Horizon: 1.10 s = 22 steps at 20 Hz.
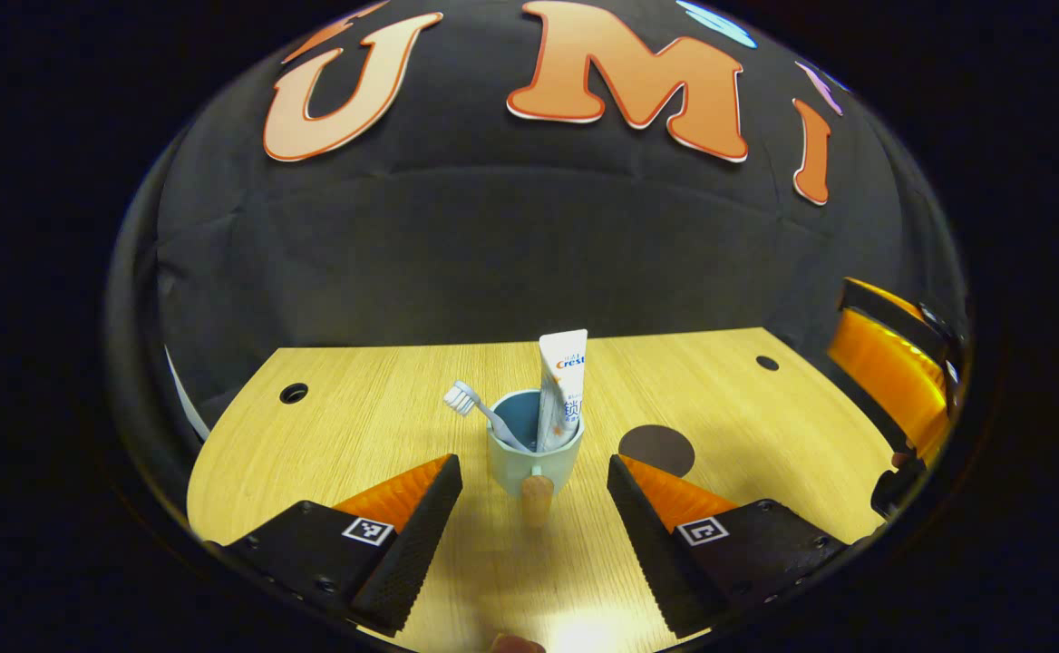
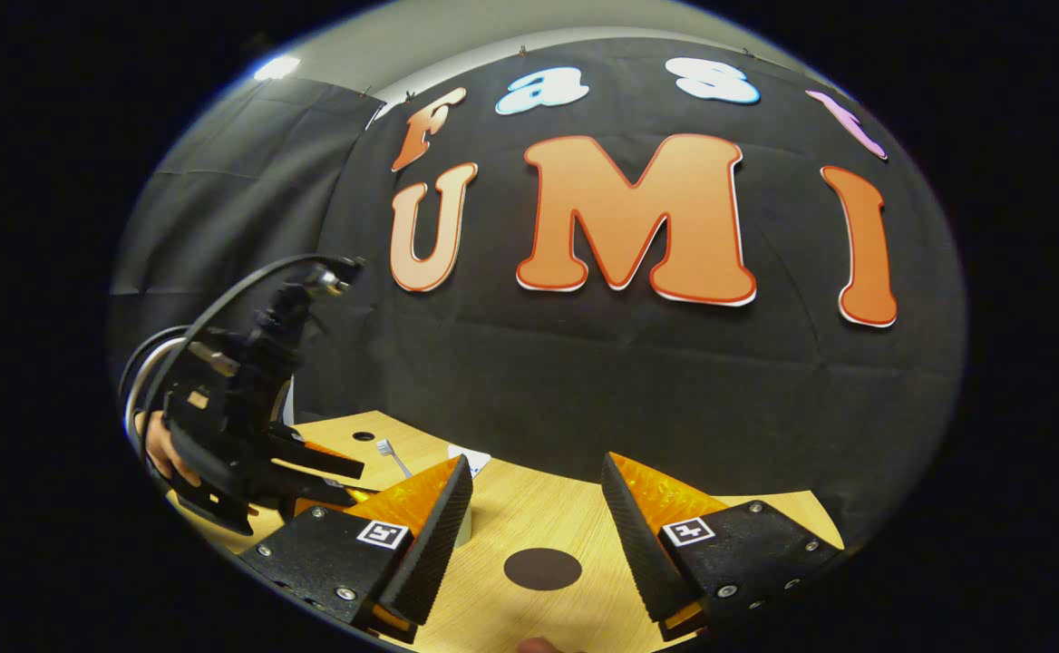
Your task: Put the toothbrush and toothpaste on the desktop into the cup, then pick up the cup and place it on the coaster on the desktop.
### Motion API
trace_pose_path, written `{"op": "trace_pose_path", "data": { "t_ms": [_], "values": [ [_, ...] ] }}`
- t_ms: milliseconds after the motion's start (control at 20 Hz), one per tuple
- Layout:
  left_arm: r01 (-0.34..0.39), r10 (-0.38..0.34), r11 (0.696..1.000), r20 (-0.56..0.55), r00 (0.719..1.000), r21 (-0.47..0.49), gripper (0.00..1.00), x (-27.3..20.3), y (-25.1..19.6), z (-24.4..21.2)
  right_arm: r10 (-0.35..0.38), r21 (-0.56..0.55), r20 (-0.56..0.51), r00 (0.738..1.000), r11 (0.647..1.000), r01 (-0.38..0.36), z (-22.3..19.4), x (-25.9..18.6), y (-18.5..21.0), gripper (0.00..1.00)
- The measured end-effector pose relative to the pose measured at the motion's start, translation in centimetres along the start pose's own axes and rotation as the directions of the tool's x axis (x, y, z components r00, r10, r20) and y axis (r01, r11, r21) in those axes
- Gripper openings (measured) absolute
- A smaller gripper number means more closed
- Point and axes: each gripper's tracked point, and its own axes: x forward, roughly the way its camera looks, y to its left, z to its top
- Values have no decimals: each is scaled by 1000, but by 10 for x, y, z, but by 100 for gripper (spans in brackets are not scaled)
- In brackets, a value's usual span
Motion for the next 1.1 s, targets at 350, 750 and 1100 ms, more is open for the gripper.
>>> {"op": "trace_pose_path", "data": {
  "t_ms": [350, 750, 1100],
  "values": [
    [36, -41, 999, -202, 978, -30, 98, 15, -9, 7, -33, 11, 71, 997, 999, 32, 23, -54, -23, 88],
    [39, -46, 999, -413, 910, -25, 98, 35, -9, -21, -17, -24, 143, 990, 999, 21, 47, -94, -16, 89],
    [-36, 30, 999, -514, 857, -2, 98, 60, -5, -48, -25, -27, 113, 993, 999, 28, 28, -110, -18, 89]
  ]
}}
